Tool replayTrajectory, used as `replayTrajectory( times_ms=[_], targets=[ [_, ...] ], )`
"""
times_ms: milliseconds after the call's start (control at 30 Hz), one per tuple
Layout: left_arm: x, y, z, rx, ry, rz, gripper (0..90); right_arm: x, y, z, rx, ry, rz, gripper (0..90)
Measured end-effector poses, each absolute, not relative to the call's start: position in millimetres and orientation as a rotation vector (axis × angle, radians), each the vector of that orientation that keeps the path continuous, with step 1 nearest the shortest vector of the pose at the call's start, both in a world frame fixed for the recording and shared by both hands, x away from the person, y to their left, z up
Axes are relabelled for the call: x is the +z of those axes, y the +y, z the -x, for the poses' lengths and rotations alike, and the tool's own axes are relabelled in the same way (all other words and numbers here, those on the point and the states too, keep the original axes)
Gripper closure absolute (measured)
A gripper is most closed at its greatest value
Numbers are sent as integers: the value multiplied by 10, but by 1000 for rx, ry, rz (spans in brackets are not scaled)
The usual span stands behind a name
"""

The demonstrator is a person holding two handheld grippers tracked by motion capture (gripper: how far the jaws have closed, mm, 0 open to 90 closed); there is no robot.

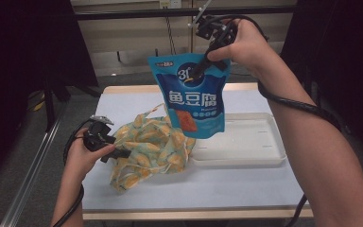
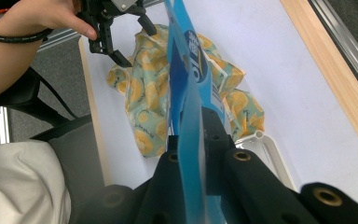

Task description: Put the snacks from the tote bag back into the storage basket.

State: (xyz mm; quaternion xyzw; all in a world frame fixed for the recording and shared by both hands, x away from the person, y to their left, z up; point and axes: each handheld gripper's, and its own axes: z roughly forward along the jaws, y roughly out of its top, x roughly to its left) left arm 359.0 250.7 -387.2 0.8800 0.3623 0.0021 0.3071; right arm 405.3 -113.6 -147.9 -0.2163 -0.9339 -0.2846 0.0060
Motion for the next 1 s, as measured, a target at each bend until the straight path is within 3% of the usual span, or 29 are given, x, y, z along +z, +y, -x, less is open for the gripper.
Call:
replayTrajectory(
  times_ms=[1000],
  targets=[
    [-3862,2486,-3589,8,951,-2332,44,-1664,-1594,-3995,-866,-2921,745,900]
  ],
)
